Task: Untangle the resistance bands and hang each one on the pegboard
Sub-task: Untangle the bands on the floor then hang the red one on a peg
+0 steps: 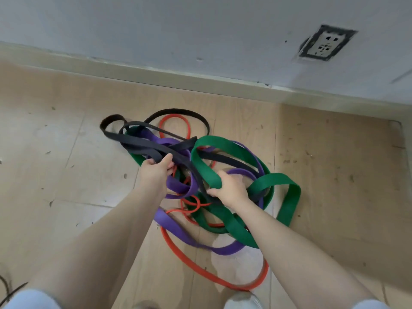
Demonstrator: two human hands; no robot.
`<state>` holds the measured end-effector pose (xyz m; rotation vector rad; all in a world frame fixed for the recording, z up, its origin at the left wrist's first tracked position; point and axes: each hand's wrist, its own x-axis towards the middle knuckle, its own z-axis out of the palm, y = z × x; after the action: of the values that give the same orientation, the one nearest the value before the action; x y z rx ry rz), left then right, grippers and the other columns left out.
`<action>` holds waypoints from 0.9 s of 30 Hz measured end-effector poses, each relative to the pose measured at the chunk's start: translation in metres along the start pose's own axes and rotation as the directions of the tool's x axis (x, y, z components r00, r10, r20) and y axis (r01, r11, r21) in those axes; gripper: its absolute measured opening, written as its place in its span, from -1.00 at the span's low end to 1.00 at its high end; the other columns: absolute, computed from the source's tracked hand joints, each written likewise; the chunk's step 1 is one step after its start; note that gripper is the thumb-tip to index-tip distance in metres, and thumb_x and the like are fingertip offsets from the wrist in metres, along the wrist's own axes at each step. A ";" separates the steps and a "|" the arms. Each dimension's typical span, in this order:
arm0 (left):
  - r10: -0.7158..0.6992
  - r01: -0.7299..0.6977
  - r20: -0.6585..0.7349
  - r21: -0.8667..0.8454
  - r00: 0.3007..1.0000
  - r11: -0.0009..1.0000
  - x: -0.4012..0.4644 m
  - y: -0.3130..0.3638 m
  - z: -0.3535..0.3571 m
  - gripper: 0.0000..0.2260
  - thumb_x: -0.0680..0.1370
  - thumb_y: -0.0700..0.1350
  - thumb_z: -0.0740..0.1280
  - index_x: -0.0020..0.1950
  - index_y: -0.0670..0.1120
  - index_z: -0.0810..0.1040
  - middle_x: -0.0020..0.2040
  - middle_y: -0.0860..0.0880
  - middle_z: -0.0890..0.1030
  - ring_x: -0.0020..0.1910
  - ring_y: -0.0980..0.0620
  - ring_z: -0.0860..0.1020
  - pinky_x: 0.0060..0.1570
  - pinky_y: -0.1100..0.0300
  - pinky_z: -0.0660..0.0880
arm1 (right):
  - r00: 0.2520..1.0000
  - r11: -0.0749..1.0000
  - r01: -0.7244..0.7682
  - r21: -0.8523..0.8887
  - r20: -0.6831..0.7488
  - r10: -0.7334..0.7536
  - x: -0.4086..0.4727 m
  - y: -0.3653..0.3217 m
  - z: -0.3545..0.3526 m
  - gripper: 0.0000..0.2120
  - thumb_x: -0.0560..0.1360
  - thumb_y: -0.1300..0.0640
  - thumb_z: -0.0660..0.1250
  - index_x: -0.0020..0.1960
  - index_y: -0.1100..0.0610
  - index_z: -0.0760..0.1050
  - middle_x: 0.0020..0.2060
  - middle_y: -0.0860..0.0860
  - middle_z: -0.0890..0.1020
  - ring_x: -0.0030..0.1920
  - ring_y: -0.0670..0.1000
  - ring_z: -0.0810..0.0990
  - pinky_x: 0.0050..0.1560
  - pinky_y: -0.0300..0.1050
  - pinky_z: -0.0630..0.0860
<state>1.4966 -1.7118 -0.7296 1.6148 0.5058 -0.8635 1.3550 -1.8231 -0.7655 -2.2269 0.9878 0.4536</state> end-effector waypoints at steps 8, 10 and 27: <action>0.053 -0.071 -0.071 -0.284 0.996 0.956 -0.016 0.008 -0.011 -0.91 0.60 -0.14 0.22 -0.11 -0.03 0.42 -0.22 0.01 0.54 -0.17 0.11 0.61 0.06 0.24 0.50 | 0.852 0.816 0.074 0.574 -0.462 0.247 -0.060 0.025 -0.054 -0.73 0.57 0.05 0.22 0.23 0.05 0.30 -0.18 -0.16 0.54 -0.17 -0.03 0.57 -0.15 -0.11 0.52; 0.092 -0.103 -0.054 -0.255 0.994 0.961 -0.019 0.017 -0.015 -0.92 0.59 -0.09 0.23 -0.10 -0.04 0.44 -0.25 0.04 0.53 -0.18 0.13 0.61 0.07 0.24 0.50 | 0.768 0.843 0.029 0.537 -0.552 0.325 -0.076 0.037 -0.071 -0.72 0.61 0.07 0.12 0.28 0.11 0.27 -0.21 -0.11 0.52 -0.20 0.03 0.55 -0.21 -0.05 0.47; 0.308 -0.346 0.161 0.348 0.938 0.871 -0.044 0.005 0.002 -0.77 0.60 -0.18 0.18 0.23 -0.03 0.44 -0.05 0.00 0.56 -0.14 0.10 0.50 -0.16 0.21 0.45 | 0.982 0.827 0.069 -0.558 -0.106 -0.153 -0.070 0.054 -0.009 -0.45 0.52 0.26 0.23 0.47 0.16 0.16 0.41 0.10 0.35 0.44 0.11 0.25 0.48 0.03 0.03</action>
<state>1.4720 -1.7087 -0.6925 1.9206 -0.0169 -0.8075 1.2692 -1.8193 -0.7436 -2.8611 0.8650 0.5868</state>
